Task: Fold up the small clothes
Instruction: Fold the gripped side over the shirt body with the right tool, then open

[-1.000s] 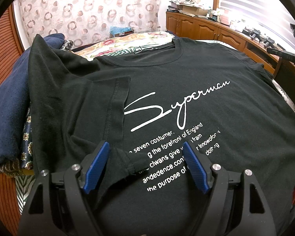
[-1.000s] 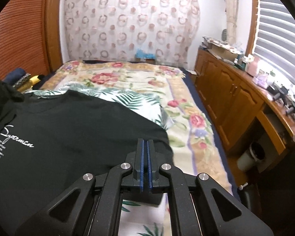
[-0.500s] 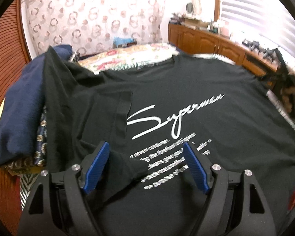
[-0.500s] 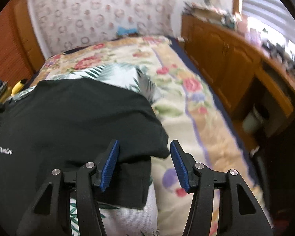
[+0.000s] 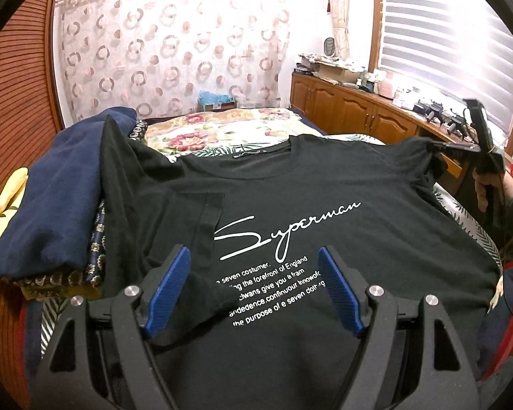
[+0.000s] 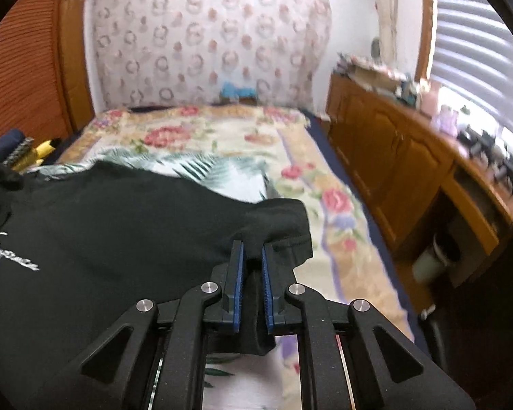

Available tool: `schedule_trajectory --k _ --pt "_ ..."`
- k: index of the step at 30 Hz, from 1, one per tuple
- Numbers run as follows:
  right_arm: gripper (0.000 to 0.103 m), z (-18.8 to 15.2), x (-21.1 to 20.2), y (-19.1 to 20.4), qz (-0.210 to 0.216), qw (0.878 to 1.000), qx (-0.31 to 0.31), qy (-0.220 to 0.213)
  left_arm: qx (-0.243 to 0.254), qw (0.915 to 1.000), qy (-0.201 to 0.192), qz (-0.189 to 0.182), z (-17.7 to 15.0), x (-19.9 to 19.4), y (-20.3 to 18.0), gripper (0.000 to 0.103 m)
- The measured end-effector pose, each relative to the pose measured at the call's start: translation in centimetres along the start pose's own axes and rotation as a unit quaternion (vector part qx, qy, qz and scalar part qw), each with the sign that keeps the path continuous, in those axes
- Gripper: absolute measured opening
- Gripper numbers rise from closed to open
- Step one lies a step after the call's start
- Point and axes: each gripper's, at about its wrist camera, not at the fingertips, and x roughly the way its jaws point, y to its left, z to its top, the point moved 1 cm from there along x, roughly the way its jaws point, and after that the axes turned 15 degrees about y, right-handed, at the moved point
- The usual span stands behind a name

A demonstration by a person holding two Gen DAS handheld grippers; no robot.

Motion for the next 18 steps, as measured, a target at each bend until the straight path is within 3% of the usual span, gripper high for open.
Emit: schedule_trajectory --k 5,9,10,13,18 --pt "0.007 0.9 -2.8 5.2 0.044 0.997 -0.056 -0.024 -0.01 0.9999 -0.008 0.0 -0.2 -0.6 0.0 0.078" --pt "0.008 0.8 -4.4 10.1 0.115 0.988 -0.096 -0.025 -0.011 0.9999 -0.01 0.0 -0.4 -0.9 0.1 0.078" --pt "0.013 0.7 -4.7 11.2 0.139 0.984 -0.105 -0.023 -0.011 0.9999 -0.01 0.0 -0.4 -0.9 0.1 0.078" --pt "0.045 0.8 -5.2 12.9 0.157 0.981 -0.111 -0.028 -0.011 0.9999 -0.012 -0.001 -0.5 -1.1 0.2 0.078" --pt "0.046 1.3 -4.2 12.2 0.135 0.986 -0.099 -0.022 -0.013 0.9998 -0.014 -0.003 -0.6 -1.4 0.1 0.078"
